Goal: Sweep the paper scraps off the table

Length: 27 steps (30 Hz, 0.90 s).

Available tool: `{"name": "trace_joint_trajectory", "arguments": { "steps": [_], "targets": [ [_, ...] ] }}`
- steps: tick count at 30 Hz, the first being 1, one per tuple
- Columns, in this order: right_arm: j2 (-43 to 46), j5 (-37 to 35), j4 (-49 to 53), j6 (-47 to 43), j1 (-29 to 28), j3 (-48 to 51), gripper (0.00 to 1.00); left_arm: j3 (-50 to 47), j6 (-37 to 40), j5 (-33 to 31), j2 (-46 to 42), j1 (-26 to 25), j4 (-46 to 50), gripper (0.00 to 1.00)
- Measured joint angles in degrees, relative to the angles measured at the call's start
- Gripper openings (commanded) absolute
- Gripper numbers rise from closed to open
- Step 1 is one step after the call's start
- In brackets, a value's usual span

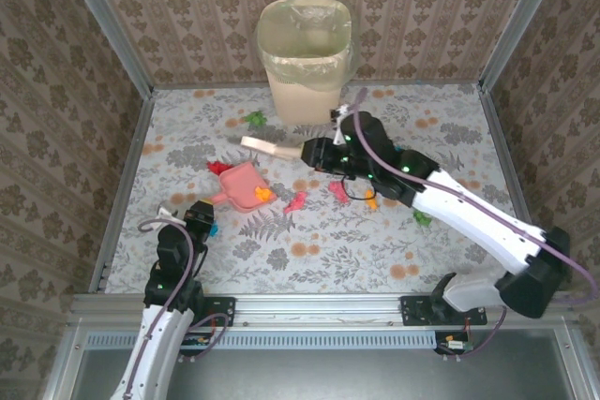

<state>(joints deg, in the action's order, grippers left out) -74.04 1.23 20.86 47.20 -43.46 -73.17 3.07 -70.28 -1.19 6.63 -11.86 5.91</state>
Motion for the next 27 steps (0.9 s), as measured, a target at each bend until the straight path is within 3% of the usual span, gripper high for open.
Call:
{"name": "trace_joint_trajectory", "arguments": {
  "steps": [6, 14, 27],
  "targets": [
    [14.3, -12.5, -0.9, -6.6, 1.1, 12.8, 0.0, 0.4, -1.9, 1.4, 0.1, 0.3, 0.8, 0.0],
    [25.5, -23.8, -1.4, -11.4, 2.6, 29.7, 0.0, 6.2, -2.2, 2.8, 5.9, 0.4, 3.0, 0.0],
    [30.8, -28.8, -9.4, -14.5, 2.7, 41.1, 0.0, 23.3, -2.6, 5.8, 21.0, 0.4, 0.5, 0.0]
  ]
}}
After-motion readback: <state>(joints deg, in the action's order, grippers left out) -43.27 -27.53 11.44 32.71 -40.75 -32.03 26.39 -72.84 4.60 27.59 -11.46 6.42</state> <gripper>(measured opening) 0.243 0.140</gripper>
